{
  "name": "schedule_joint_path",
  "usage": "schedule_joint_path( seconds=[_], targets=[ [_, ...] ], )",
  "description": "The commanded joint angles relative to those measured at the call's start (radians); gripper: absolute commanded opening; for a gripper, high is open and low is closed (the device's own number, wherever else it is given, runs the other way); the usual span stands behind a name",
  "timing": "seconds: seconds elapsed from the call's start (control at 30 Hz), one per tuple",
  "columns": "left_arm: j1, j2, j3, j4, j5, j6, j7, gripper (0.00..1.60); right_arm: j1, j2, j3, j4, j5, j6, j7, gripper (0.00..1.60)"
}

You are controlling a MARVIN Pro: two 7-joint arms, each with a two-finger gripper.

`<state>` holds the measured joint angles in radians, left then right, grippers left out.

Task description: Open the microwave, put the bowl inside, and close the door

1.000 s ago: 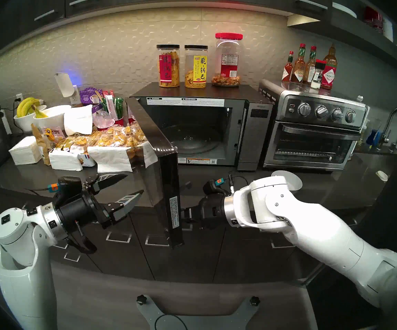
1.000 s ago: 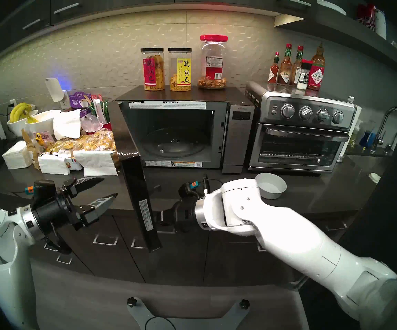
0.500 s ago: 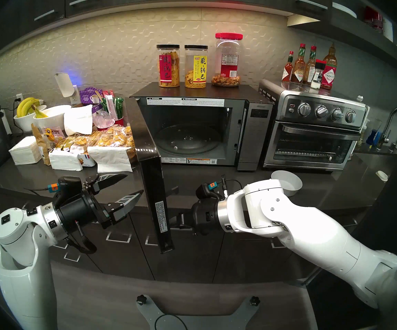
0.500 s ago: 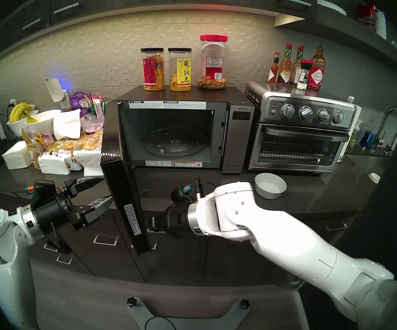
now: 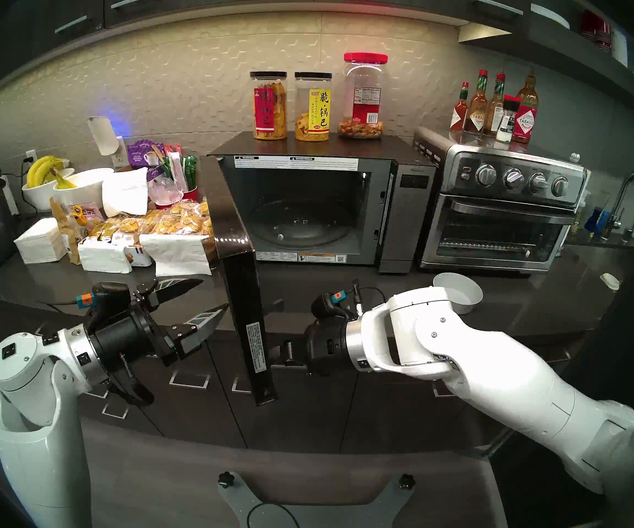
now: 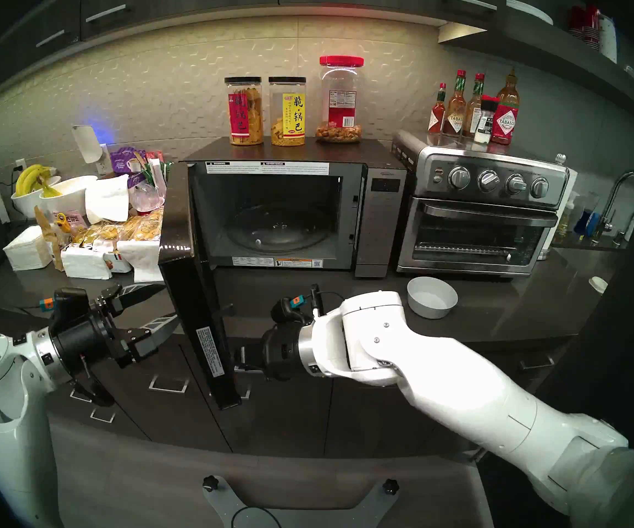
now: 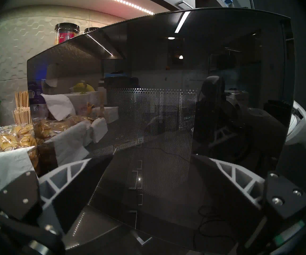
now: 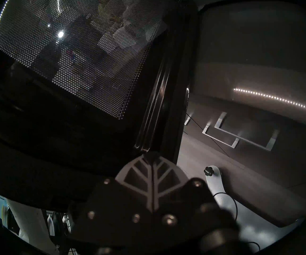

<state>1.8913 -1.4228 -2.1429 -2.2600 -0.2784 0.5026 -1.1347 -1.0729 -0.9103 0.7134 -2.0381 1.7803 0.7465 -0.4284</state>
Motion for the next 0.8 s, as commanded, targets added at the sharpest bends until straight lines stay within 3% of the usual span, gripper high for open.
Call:
schedule_joint_path(
  seconds=[0.0, 0.3, 0.53, 0.77],
  targets=[
    [0.002, 0.019, -0.012, -0.026, -0.018, 0.006, -0.032, 1.60, 0.007, -0.006, 0.008, -0.018, 0.002, -0.002, 0.010, 0.00],
    [0.015, 0.023, -0.104, -0.100, -0.090, 0.055, -0.108, 1.60, 0.006, -0.004, 0.008, -0.014, 0.000, -0.002, 0.016, 0.00],
    [0.045, 0.029, -0.198, -0.091, -0.122, 0.069, -0.166, 1.60, 0.004, -0.001, 0.009, -0.014, -0.002, -0.004, 0.020, 0.00],
    [0.075, 0.037, -0.253, -0.085, -0.162, 0.060, -0.210, 1.60, 0.004, 0.001, 0.009, -0.013, -0.005, -0.004, 0.024, 0.00]
  ],
)
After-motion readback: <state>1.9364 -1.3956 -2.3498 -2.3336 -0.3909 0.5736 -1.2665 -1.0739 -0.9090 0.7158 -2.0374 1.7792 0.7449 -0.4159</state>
